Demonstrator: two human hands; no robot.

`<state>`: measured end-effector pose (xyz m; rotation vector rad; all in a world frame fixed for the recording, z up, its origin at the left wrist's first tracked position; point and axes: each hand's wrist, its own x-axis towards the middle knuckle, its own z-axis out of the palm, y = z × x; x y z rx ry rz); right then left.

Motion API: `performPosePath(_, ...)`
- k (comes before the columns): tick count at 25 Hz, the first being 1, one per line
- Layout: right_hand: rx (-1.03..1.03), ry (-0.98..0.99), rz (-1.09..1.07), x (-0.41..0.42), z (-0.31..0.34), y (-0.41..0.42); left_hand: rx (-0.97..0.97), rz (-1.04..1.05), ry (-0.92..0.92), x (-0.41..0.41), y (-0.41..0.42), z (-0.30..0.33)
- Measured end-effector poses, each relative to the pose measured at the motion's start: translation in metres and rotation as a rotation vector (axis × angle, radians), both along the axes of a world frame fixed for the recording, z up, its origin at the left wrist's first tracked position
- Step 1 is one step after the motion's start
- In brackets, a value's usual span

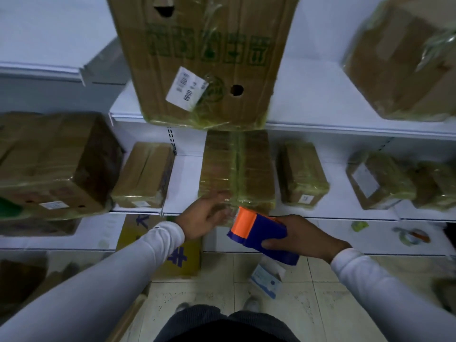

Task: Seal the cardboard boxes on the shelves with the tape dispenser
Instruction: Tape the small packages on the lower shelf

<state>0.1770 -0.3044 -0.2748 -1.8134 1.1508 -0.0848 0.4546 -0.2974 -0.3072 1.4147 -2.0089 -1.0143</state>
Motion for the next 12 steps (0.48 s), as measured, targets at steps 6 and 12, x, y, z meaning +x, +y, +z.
performPosePath(6,-0.015,-0.028,0.06,0.033,0.007,-0.005,0.343,-0.002,0.431,0.015,0.01,0.012)
performPosePath(12,-0.032,-0.044,0.146,0.049,0.009,-0.016,0.375,0.049,0.403,0.031,0.012,0.007)
